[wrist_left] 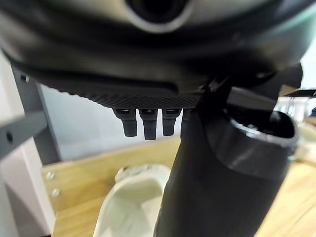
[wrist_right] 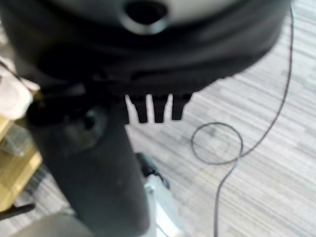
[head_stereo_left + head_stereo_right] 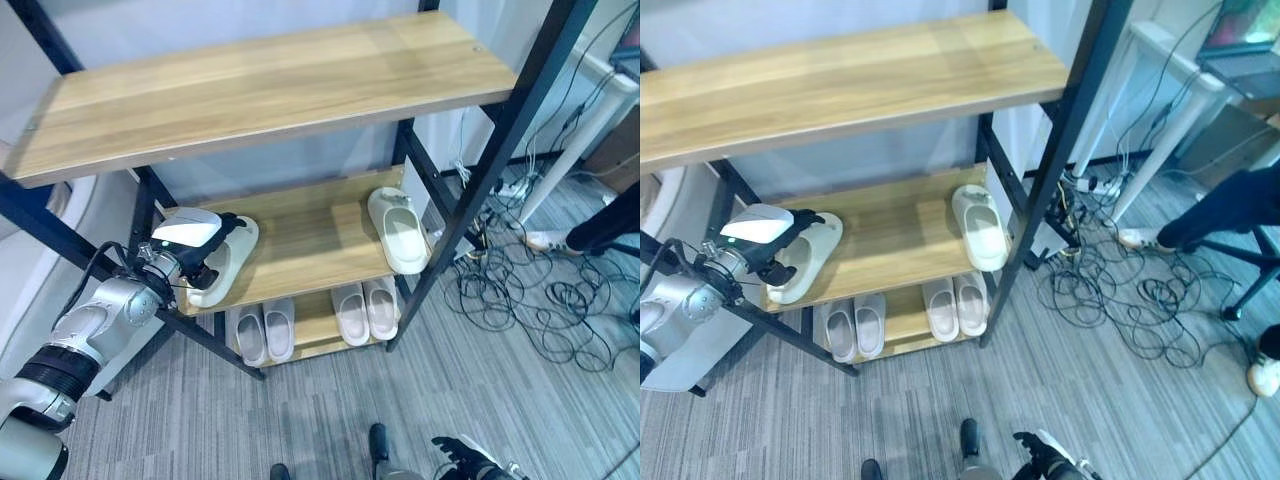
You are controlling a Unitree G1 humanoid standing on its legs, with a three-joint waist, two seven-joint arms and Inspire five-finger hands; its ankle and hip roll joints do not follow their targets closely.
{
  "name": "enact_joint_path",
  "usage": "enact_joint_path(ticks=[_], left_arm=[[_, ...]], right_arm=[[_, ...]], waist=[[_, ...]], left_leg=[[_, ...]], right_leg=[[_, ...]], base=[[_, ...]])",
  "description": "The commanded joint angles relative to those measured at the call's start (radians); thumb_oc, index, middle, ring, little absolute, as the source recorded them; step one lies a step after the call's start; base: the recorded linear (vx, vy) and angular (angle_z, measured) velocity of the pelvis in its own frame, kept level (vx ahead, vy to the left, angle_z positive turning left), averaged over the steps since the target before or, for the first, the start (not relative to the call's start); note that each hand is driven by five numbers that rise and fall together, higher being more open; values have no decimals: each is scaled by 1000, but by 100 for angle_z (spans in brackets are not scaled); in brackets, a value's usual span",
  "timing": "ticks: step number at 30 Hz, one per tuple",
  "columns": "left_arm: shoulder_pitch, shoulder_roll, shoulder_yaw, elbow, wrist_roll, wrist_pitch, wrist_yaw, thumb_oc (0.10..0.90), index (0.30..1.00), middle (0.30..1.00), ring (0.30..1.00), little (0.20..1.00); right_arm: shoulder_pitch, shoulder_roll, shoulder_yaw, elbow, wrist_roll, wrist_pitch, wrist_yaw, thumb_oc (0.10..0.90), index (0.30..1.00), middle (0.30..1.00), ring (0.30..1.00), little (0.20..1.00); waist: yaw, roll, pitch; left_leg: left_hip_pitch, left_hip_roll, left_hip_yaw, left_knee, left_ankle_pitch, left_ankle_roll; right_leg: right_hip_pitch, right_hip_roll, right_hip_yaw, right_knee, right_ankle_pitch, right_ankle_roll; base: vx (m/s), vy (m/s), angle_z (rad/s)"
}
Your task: Arrange the slippers neatly on the shoe rack.
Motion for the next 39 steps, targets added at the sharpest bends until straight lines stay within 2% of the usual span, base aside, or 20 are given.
enact_joint_path(ticks=[1, 9, 17, 25, 34, 35, 36, 37, 39], left_arm=[[-157, 104, 56, 32, 15, 19, 45, 800, 900, 900, 900, 900], [-184, 148, 31, 37, 32, 21, 51, 800, 900, 900, 900, 900], [-321, 209, -99, 37, 94, 13, 65, 800, 900, 900, 900, 900], [-380, 197, -153, 70, 126, 17, 100, 800, 900, 900, 900, 900], [-387, 173, -181, 151, 161, 32, 101, 800, 900, 900, 900, 900], [-390, 173, -186, 155, 165, 34, 99, 698, 747, 747, 747, 747], [-387, 169, -186, 162, 165, 37, 98, 618, 627, 627, 627, 627], [-385, 163, -184, 170, 166, 39, 97, 400, 300, 300, 300, 300], [-382, 161, -182, 173, 165, 40, 96, 400, 300, 300, 300, 300]], right_arm=[[-25, -29, 22, -15, 38, -13, -10, 800, 900, 900, 900, 900], [-33, -22, 33, 3, 42, -16, -12, 800, 900, 900, 900, 900], [-47, -26, 46, 3, 57, -24, -22, 800, 900, 900, 900, 900], [-55, -30, 49, -7, 66, -35, -32, 800, 900, 900, 900, 900], [-52, -42, 43, -24, 70, -41, -39, 800, 900, 900, 900, 900], [-53, -44, 42, -27, 71, -41, -39, 800, 900, 900, 900, 900], [-52, -44, 43, -28, 72, -41, -38, 800, 900, 900, 900, 900], [-51, -43, 42, -33, 75, -41, -39, 800, 900, 900, 900, 900], [-50, -44, 42, -33, 75, -41, -39, 800, 900, 900, 900, 900]], waist=[[-29, -54, -21], [-26, -53, -23], [-26, -50, -25], [-33, -53, -25], [-42, -61, -19], [-43, -61, -19], [-43, -63, -18], [-45, -66, -18], [-45, -67, -18]], left_leg=[[-68, -52, 26, 1, 37, 12], [-90, -48, 26, 1, 41, 9], [-100, -47, 23, 1, 41, 9], [-131, -45, 20, 1, 44, 10], [-169, -39, 24, 1, 53, 12], [-171, -38, 25, 1, 53, 12], [-171, -38, 26, 1, 53, 12], [-171, -37, 26, 1, 53, 11], [-170, -36, 26, 1, 52, 11]], right_leg=[[34, -38, -4, 7, -93, 85], [9, -38, 0, 7, -90, 85], [-1, -37, -4, 6, -91, 87], [-34, -40, -1, 8, -81, 90], [-77, -44, 7, 14, -71, 91], [-81, -43, 7, 15, -71, 90], [-82, -43, 9, 15, -71, 90], [-82, -42, 9, 15, -72, 89], [-81, -42, 8, 14, -72, 89]], base=[[-24, -21, -4], [0, 0, 0], [0, 0, 0], [-5, -1, 0], [-3, 0, -4], [0, -1, -5], [19, -7, -4], [0, 0, 0], [0, 0, 0]])
